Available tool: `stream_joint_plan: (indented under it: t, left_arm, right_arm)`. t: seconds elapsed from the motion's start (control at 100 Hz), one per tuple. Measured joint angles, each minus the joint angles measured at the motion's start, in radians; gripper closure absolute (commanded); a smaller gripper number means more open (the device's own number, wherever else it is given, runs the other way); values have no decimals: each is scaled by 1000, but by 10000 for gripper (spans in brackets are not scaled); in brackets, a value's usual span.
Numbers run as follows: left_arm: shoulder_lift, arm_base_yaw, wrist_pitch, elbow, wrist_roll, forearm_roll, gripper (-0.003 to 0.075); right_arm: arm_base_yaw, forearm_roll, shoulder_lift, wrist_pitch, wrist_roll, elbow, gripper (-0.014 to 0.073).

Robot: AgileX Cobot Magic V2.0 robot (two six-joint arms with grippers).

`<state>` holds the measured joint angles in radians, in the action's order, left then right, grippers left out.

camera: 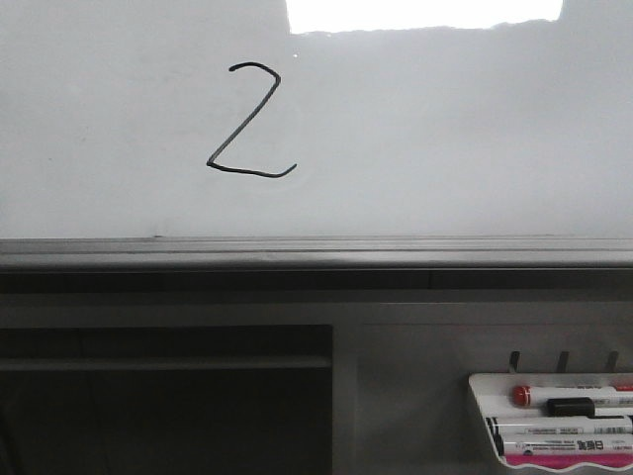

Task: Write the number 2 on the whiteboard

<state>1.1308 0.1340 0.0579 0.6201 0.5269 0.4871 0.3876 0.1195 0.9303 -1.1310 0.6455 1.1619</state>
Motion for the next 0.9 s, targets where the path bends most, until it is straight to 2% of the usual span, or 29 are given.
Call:
stream_joint_plan:
  t: [0.42, 0.49, 0.6, 0.69, 0.79, 0.9]
  left_arm:
    - [71, -2, -10, 29, 0, 11, 646]
    - [71, -2, -12, 29, 0, 11, 589]
    - [71, -2, -25, 36, 0, 11, 409]
    - [72, -2, -40, 42, 0, 11, 319]
    - [70, -4, -58, 52, 0, 11, 310]
    - [34, -31, -169, 70, 0, 11, 310]
  right_arm:
    - [0, 0, 0, 2, -2, 0, 302]
    - [0, 0, 0, 2, -2, 0, 302]
    - [0, 0, 0, 2, -2, 0, 302]
    - [0, 0, 0, 2, -4, 0, 302]
    - [0, 0, 0, 2, -4, 0, 302]
    - [0, -17, -2, 2, -36, 0, 302]
